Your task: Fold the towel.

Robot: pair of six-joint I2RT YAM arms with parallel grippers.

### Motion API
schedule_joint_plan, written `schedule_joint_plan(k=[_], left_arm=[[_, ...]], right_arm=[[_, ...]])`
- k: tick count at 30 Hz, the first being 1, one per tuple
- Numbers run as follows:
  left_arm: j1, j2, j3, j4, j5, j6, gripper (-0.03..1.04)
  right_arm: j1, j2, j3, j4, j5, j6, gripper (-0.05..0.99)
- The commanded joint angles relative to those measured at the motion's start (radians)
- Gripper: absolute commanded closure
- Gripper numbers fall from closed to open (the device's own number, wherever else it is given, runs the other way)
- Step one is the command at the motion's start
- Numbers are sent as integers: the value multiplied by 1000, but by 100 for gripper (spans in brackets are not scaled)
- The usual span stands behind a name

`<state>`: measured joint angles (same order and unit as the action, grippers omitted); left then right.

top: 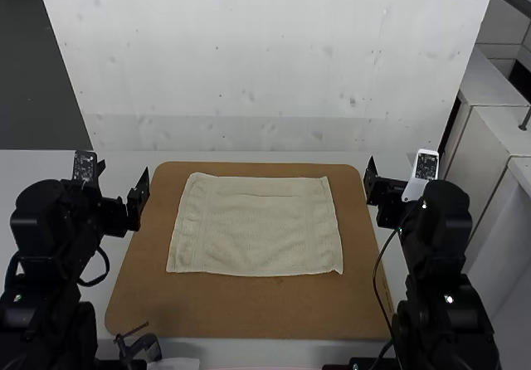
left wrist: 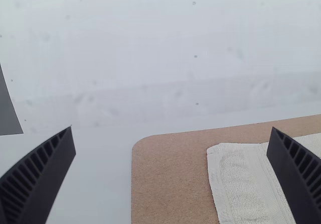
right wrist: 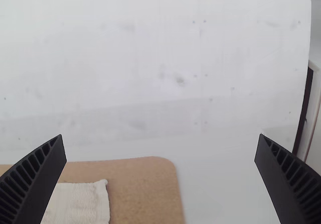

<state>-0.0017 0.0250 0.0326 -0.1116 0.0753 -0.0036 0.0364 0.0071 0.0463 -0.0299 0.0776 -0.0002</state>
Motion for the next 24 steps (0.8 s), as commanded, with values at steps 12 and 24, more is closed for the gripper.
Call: schedule_joint_plan(k=[12, 24], left_arm=[[9, -20, 18, 3, -124, -110, 4], [3, -28, 49, -2, -151, -68, 3]], right_arm=[[11, -12, 12, -25, -44, 25, -2], [14, -13, 17, -44, -25, 17, -3]])
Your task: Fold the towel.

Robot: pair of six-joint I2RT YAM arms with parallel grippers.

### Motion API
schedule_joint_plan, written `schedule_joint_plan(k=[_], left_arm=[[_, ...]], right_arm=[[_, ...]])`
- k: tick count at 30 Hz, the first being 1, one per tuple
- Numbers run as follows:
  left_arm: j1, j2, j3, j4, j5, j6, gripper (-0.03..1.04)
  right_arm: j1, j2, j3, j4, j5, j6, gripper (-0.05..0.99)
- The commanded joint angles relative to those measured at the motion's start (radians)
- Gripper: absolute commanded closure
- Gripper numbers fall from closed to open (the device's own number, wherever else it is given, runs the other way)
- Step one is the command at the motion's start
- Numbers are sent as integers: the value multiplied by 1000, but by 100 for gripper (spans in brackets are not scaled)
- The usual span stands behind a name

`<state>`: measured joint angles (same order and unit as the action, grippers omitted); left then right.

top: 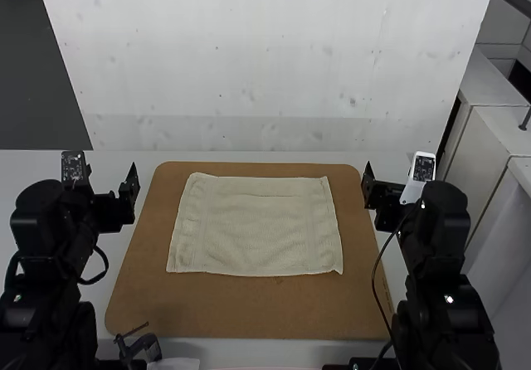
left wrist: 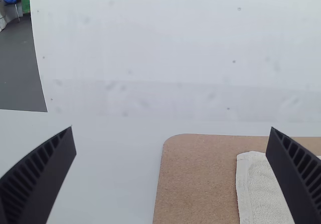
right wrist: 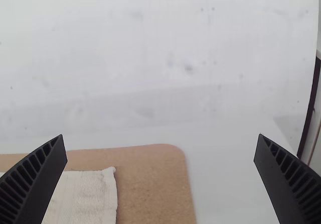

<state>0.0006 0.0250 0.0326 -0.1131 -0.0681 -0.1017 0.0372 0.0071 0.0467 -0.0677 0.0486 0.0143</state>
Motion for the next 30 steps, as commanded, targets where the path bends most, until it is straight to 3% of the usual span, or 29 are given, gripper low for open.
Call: schedule_joint_plan(k=[1, 6, 11, 15, 21, 26, 30], left_arm=[[1, -30, 62, -11, -1, 45, 3], [-1, 73, 168, -89, 48, 59, 4], [-45, 348, 288, -134, 47, 46, 4], [-60, 569, 359, -129, 17, 10, 4], [-70, 836, 454, -114, 44, 14, 4], [-68, 925, 492, -106, 45, 28, 4], [-68, 926, 489, -89, 45, 31, 5]], right_arm=[[13, -9, 22, -21, 2, 3, -3], [16, 120, 102, -67, -43, 4, -2], [23, 398, 236, -93, -84, 32, -3], [16, 625, 309, -55, -85, 32, -3], [18, 1031, 449, 12, -153, 36, -3], [21, 1324, 565, 92, -167, 38, -2], [30, 1528, 693, 86, -167, 36, -3]])
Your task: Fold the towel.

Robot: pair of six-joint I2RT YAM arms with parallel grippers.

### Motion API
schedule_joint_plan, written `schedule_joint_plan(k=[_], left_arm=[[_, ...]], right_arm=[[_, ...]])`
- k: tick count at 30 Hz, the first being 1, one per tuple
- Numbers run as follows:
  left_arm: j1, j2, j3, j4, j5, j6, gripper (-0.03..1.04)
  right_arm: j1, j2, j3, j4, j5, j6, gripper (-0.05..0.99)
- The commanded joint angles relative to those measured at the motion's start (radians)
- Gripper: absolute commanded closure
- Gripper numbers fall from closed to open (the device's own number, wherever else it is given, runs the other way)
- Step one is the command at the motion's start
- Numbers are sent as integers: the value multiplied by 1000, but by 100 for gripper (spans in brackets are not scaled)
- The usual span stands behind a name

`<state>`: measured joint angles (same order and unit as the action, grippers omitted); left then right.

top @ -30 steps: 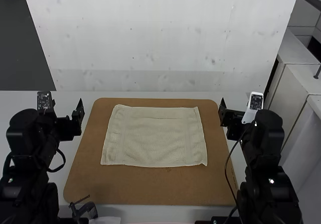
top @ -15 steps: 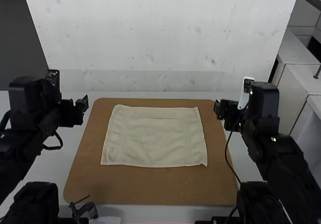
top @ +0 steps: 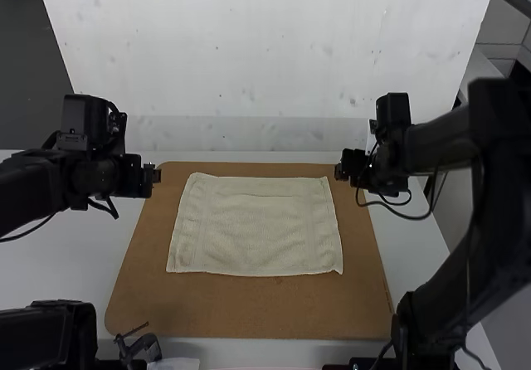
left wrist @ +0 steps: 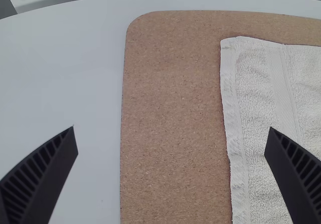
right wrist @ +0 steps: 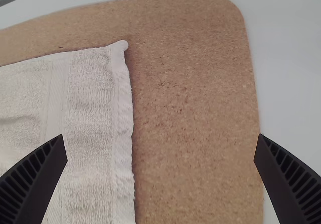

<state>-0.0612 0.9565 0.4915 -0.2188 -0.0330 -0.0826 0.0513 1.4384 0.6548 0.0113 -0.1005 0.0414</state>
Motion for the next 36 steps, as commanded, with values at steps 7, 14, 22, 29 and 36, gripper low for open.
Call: schedule_joint_plan(k=[7, 14, 22, 29, 36], left_arm=[[-3, 11, 19, 49, 12, 12, 5], [4, 45, 19, 75, 12, 12, 5], [9, 79, 12, 102, 12, 15, 5], [8, 183, 32, 141, 15, 12, 6], [-43, 510, 288, 53, -8, -9, 7]], right_arm=[[73, 324, 233, 7, -8, -18, -2], [157, 450, 328, 1, 97, -32, -2], [203, 559, 430, -57, 217, -26, 5], [222, 642, 465, -100, 298, -11, 86], [214, 651, 479, -126, 311, -2, 92]])
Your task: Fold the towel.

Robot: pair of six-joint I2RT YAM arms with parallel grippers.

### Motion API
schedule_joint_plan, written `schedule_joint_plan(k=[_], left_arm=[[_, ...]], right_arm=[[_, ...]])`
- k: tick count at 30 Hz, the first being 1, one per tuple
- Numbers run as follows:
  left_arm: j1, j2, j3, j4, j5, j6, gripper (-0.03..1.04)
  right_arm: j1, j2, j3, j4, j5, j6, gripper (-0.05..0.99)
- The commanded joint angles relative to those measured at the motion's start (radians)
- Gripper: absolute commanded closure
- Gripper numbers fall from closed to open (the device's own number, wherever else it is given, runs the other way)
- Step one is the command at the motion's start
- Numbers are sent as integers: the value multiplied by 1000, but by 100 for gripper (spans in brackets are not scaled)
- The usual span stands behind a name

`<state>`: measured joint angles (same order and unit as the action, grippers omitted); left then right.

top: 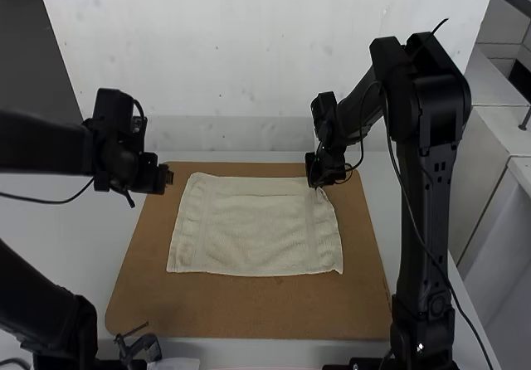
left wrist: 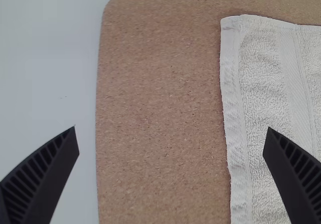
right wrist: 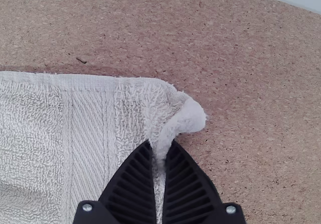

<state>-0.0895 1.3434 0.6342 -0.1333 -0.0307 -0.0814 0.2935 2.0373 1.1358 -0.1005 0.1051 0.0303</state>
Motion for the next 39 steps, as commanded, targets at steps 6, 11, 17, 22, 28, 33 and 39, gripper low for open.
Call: schedule_joint_plan(k=[6, 11, 17, 22, 28, 33, 39], left_arm=[[-73, 372, 360, -160, -66, -41, 12], [-102, 533, 486, -173, -67, -55, 11], [-116, 609, 556, -187, -48, -54, 11], [-111, 658, 608, -187, -8, -50, 11], [-99, 732, 673, -230, 95, -67, 17], [-90, 810, 710, -272, 117, -120, 52], [-79, 815, 708, -272, 112, -130, 99]], right_arm=[[-51, 49, -4, -16, 105, 3, 92], [-53, 49, -11, -18, 105, -1, 92], [-57, 43, -19, -18, 105, -3, 92], [-56, 41, -28, -13, 105, -3, 92], [-54, 40, -36, -2, 111, -3, 92], [-60, 31, -54, 15, 120, -6, 92], [-68, 8, -64, 16, 123, -12, 92]])
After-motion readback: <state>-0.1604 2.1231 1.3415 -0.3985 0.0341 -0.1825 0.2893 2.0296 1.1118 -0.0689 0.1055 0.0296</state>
